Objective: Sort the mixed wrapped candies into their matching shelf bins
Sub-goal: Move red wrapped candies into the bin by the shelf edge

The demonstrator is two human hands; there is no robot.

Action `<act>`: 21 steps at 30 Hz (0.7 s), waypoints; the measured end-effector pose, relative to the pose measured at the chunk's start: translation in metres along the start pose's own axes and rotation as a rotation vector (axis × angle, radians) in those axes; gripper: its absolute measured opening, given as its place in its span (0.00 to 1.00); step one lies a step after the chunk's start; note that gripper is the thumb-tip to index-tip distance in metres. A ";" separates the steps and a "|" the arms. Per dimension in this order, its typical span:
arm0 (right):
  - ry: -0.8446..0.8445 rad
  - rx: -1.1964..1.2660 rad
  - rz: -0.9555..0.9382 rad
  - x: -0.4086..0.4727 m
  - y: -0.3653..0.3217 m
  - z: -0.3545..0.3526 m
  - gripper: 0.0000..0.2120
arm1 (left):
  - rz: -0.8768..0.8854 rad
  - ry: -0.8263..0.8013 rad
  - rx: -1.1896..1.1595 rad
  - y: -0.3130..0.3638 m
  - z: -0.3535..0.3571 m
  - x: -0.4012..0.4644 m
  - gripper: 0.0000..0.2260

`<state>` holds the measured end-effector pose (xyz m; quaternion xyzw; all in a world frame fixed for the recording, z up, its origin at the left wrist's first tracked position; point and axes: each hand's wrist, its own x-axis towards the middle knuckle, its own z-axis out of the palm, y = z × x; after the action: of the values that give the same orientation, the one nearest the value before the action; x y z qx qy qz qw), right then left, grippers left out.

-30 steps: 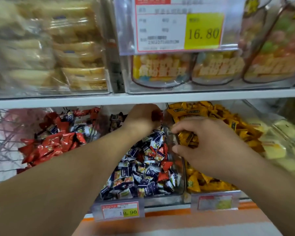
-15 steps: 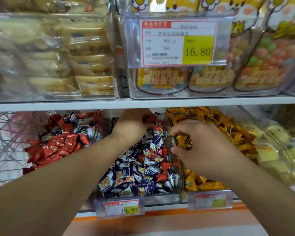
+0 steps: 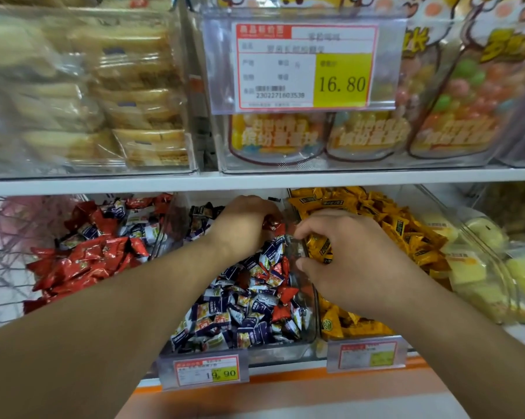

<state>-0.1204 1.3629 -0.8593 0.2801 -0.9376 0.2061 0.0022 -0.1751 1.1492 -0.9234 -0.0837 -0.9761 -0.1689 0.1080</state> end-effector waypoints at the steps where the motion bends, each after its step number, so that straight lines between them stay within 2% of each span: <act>1: 0.002 0.001 0.000 0.000 0.000 0.000 0.17 | 0.005 0.008 -0.005 0.000 0.000 -0.002 0.14; 6: 0.001 0.004 0.009 -0.002 -0.003 0.000 0.17 | -0.048 0.014 -0.048 0.006 -0.004 -0.013 0.13; 10: -0.013 0.006 0.018 -0.002 -0.006 -0.003 0.18 | -0.183 0.092 -0.201 0.013 -0.020 -0.030 0.12; 15: 0.020 0.001 0.005 -0.002 -0.020 -0.003 0.21 | -0.267 0.175 -0.445 0.032 -0.058 -0.081 0.13; 18: 0.042 0.135 -0.030 -0.002 -0.039 0.002 0.20 | -0.282 0.196 -0.565 0.038 -0.077 -0.115 0.14; 21: -0.004 0.361 -0.026 -0.003 -0.061 0.014 0.14 | -0.289 0.220 -0.625 0.037 -0.089 -0.143 0.14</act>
<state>-0.0846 1.3132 -0.8488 0.2885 -0.8817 0.3705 -0.0472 -0.0139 1.1343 -0.8640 0.0448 -0.8616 -0.4807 0.1564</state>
